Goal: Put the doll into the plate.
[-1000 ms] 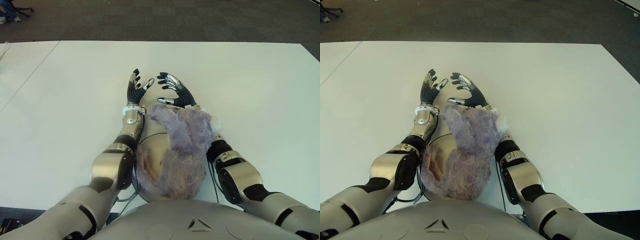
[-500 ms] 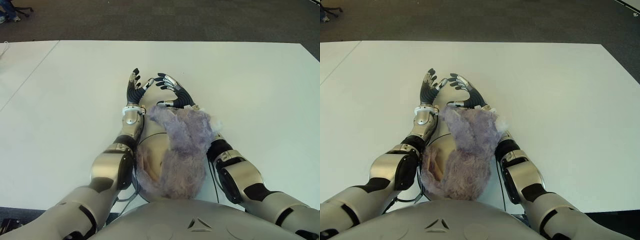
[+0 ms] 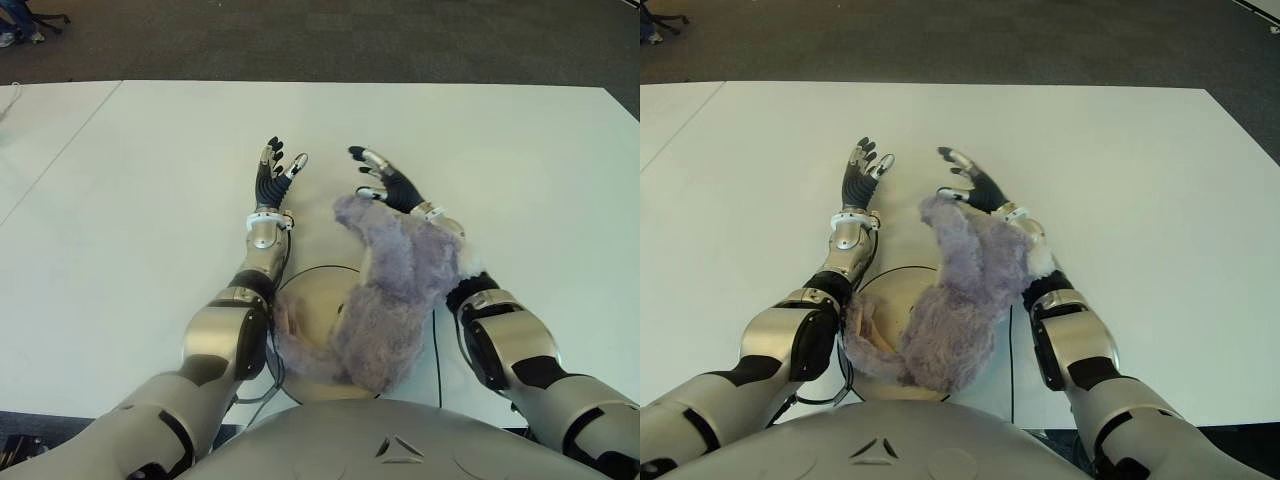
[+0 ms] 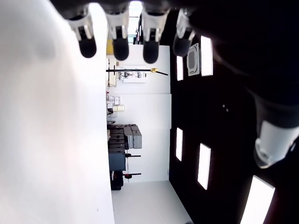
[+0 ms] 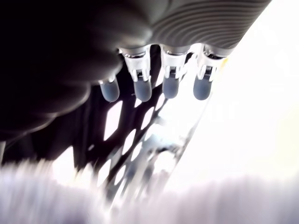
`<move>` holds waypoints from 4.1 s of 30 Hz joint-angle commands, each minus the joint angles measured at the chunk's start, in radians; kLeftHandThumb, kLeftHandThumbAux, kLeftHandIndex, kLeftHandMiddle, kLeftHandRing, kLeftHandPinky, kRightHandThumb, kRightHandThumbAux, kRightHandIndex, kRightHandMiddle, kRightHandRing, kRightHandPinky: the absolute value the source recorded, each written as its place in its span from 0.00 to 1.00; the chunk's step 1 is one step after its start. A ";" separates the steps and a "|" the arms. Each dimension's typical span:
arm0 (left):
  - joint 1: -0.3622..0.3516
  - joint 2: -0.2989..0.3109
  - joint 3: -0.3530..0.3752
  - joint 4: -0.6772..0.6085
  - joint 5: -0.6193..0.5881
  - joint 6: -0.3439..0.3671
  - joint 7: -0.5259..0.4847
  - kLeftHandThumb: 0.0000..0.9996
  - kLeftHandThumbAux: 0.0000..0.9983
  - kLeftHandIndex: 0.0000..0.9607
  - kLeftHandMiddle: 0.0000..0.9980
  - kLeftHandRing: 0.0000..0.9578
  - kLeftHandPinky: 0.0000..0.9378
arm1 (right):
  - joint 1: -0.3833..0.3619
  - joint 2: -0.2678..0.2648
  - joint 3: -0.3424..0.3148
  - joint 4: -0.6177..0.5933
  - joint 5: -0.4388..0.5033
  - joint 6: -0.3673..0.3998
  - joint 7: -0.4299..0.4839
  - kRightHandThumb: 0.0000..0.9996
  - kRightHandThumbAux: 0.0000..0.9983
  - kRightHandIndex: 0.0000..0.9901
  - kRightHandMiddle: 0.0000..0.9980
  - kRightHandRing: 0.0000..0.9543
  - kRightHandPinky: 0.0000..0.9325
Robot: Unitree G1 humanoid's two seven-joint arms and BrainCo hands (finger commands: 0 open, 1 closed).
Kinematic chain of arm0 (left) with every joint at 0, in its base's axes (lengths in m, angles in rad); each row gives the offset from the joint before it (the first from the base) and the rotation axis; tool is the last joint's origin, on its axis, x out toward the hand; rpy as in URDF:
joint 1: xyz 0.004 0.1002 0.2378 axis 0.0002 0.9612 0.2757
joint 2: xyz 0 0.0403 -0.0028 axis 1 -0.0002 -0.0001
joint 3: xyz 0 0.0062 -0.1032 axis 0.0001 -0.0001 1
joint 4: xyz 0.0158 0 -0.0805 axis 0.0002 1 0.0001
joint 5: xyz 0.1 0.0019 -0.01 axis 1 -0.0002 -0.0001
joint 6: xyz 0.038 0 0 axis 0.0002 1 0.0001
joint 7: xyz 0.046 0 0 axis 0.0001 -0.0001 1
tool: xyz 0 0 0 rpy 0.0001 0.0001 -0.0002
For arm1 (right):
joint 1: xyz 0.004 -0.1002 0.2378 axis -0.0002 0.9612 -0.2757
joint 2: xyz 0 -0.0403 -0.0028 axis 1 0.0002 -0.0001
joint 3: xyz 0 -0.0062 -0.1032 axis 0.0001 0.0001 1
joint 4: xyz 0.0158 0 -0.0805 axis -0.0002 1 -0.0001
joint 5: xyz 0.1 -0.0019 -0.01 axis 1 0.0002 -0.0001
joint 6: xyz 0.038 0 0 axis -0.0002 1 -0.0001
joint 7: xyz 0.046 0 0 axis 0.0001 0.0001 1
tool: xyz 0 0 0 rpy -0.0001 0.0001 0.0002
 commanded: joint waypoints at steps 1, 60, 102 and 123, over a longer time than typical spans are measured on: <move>0.189 -0.049 -0.003 0.139 0.012 0.155 0.032 0.00 0.53 0.04 0.12 0.10 0.04 | -0.102 -0.065 -0.098 0.073 0.073 0.078 -0.008 0.00 0.47 0.00 0.00 0.00 0.00; 0.181 -0.046 0.002 0.137 0.007 0.154 0.019 0.00 0.49 0.05 0.13 0.12 0.04 | -0.024 -0.103 -0.279 0.254 0.149 0.207 -0.003 0.00 0.59 0.02 0.03 0.00 0.00; 0.211 -0.018 0.003 0.133 0.004 0.137 -0.009 0.00 0.49 0.02 0.10 0.08 0.04 | 0.181 0.035 -0.342 0.280 0.103 0.217 -0.321 0.00 0.63 0.16 0.18 0.18 0.20; 0.225 0.004 0.004 0.129 0.003 0.116 -0.032 0.00 0.50 0.01 0.09 0.08 0.04 | 0.274 0.077 -0.280 0.276 0.012 0.099 -0.467 0.05 0.79 0.24 0.30 0.34 0.40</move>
